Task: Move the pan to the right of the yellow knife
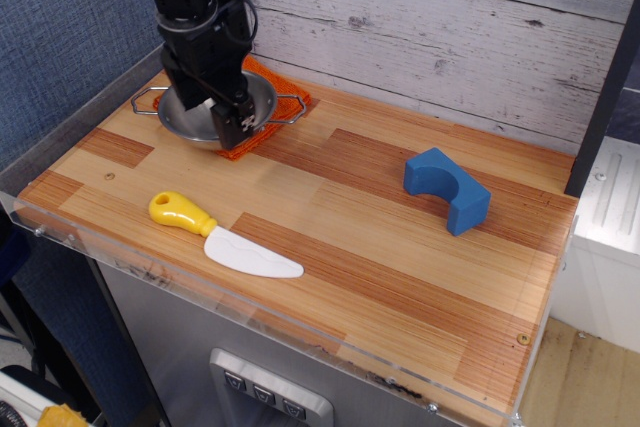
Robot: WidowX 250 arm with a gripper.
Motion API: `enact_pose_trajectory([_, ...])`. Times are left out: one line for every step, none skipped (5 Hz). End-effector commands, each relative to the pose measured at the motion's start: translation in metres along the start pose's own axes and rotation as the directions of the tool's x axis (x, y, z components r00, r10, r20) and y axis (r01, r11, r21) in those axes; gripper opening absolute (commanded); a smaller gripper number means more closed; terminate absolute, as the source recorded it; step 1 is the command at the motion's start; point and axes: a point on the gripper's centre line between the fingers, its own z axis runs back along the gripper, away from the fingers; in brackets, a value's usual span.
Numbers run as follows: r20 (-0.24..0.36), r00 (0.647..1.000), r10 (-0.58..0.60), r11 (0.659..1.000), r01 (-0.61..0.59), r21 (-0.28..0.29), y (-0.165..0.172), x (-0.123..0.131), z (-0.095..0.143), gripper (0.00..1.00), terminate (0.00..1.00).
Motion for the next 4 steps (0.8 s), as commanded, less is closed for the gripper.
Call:
enact_pose_trajectory([-0.043,0.999,-0.002,1.000,0.003,0.022,-0.013,0.011,-0.016,1.00,0.00])
enact_pose_trajectory([-0.060,0.998,-0.004,1.000,0.006,0.023,-0.017,0.014,-0.026,1.00,0.00])
enact_pose_trajectory([-0.051,0.999,-0.005,0.999,0.007,0.035,-0.017,0.016,-0.024,0.00,0.00])
enact_pose_trajectory([-0.041,0.999,0.009,0.999,-0.007,0.039,-0.013,0.017,-0.019,0.00,0.00])
